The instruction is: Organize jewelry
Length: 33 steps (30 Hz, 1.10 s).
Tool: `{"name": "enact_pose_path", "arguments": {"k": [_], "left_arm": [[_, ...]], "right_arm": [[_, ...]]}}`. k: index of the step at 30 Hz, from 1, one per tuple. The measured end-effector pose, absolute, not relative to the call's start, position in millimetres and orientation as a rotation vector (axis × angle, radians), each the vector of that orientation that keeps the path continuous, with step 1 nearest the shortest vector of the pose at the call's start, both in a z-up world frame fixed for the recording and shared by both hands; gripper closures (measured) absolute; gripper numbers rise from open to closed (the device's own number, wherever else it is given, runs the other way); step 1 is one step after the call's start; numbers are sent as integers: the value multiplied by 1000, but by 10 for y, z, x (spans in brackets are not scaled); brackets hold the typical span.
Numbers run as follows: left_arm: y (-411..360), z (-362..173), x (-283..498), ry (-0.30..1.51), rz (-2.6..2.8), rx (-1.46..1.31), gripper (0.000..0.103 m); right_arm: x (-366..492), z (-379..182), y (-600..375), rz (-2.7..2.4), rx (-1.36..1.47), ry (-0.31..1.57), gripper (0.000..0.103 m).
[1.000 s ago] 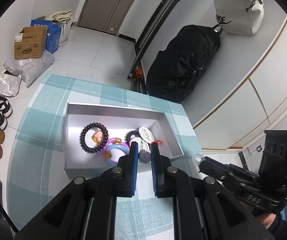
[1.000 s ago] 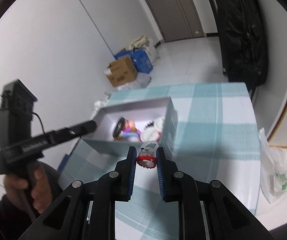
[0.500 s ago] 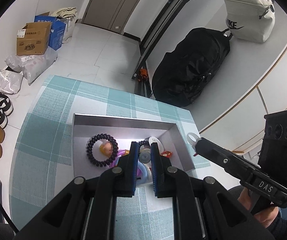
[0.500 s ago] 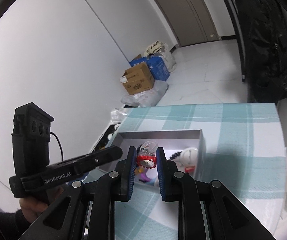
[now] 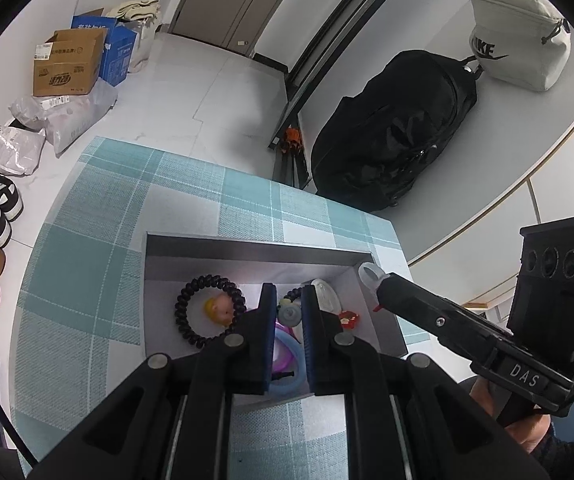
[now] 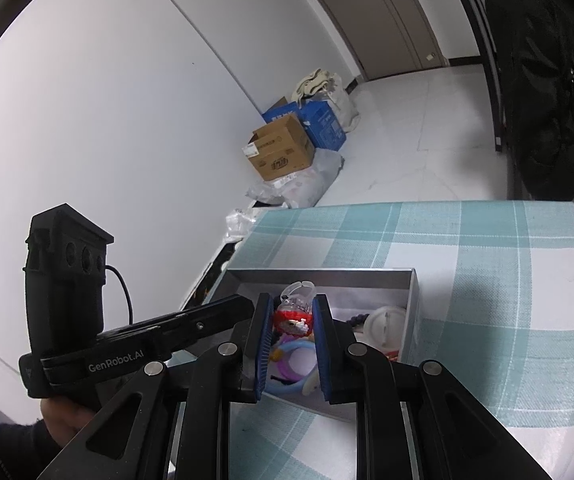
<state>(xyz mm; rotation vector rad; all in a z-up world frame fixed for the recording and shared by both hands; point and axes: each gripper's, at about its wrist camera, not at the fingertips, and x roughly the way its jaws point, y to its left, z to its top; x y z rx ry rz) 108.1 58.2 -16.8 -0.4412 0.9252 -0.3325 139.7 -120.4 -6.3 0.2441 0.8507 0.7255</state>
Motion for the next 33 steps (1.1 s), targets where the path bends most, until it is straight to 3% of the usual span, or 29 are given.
{"name": "enact_pose_path", "arguments": {"k": [12, 14, 15, 18, 33], "left_arm": [[568, -205, 1102, 933, -312, -426, 94], [601, -210, 1110, 938, -300, -444, 85], [624, -205, 1107, 934, -298, -452, 75], [653, -187, 1101, 918, -319, -497, 59], [668, 36, 875, 795, -225, -407, 47]], "right_arm": [[1456, -232, -1119, 718, 213, 956, 81], [1434, -238, -1129, 704, 203, 951, 78], [1419, -226, -1140, 703, 199, 944, 74], [1369, -175, -1180, 702, 203, 912, 50], [1059, 50, -1342, 603, 168, 753, 24]]}}
